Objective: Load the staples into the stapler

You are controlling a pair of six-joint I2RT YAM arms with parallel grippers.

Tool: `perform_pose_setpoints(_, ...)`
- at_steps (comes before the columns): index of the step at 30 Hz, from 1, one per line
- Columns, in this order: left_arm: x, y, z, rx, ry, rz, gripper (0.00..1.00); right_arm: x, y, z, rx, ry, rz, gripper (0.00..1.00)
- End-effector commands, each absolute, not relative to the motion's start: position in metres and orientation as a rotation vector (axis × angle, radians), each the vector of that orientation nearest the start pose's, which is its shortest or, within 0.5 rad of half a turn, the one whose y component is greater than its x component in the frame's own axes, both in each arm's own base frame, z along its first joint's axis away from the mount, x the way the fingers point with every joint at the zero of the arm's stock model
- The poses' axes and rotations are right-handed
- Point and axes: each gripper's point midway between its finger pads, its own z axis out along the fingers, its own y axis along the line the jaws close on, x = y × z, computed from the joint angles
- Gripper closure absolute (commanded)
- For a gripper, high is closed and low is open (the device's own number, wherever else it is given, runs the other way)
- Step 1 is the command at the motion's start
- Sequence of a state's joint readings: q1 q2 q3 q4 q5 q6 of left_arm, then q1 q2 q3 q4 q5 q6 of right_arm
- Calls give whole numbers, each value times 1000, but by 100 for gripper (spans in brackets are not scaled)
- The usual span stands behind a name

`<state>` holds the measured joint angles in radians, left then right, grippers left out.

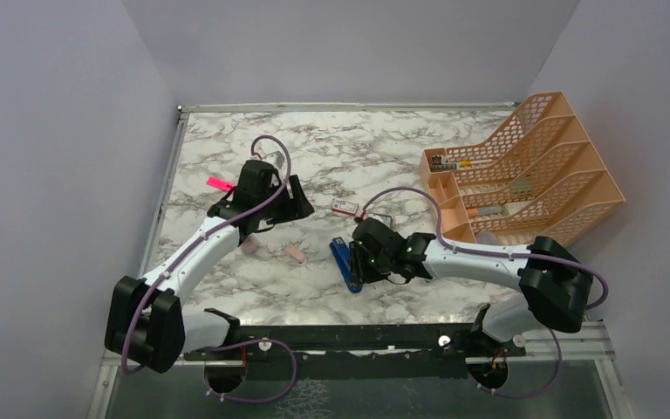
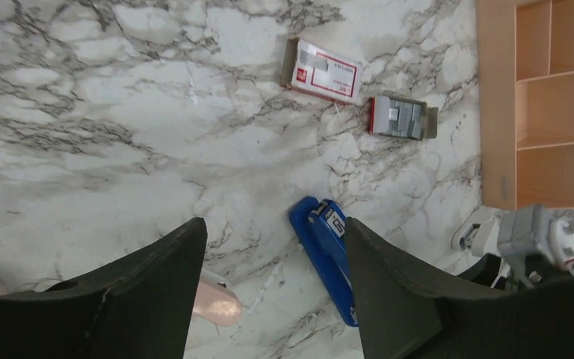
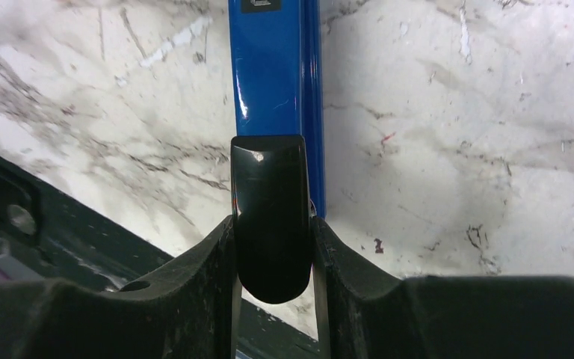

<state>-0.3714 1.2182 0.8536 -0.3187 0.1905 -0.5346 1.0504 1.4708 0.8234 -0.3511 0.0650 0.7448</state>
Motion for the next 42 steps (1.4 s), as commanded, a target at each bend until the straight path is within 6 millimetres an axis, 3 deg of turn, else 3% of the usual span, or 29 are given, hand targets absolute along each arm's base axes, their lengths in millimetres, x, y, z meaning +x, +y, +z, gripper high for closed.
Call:
perform_pose_setpoints(1,282,-213,134,-21,2382,-889,35,169,326,81,-306,2559,880,75)
perform_pose_setpoints(6,252,-226,95,94,2488,-819,38,186,327,96,-280,2472,947,76)
perform_pose_setpoints(10,232,-240,74,75,2535,-907,42,188,330,99,-254,2463,1000,77)
perform_pose_setpoints(13,226,-251,71,18,2510,-1009,44,189,330,99,-215,2464,1029,78)
perform_pose_setpoints(16,221,-248,62,-52,2530,-1013,49,191,327,96,-173,2471,1018,80)
perform_pose_setpoints(21,216,-256,65,-97,2499,-1111,57,193,325,91,-152,2480,1006,82)
perform_pose_setpoints(31,210,-267,59,-118,2456,-1203,60,192,332,97,-145,2455,1076,83)
perform_pose_setpoints(37,204,-269,44,-98,2496,-1176,73,188,336,105,-149,2440,1128,83)
perform_pose_setpoints(42,199,-269,35,-74,2520,-1156,95,191,333,108,-140,2451,1100,83)
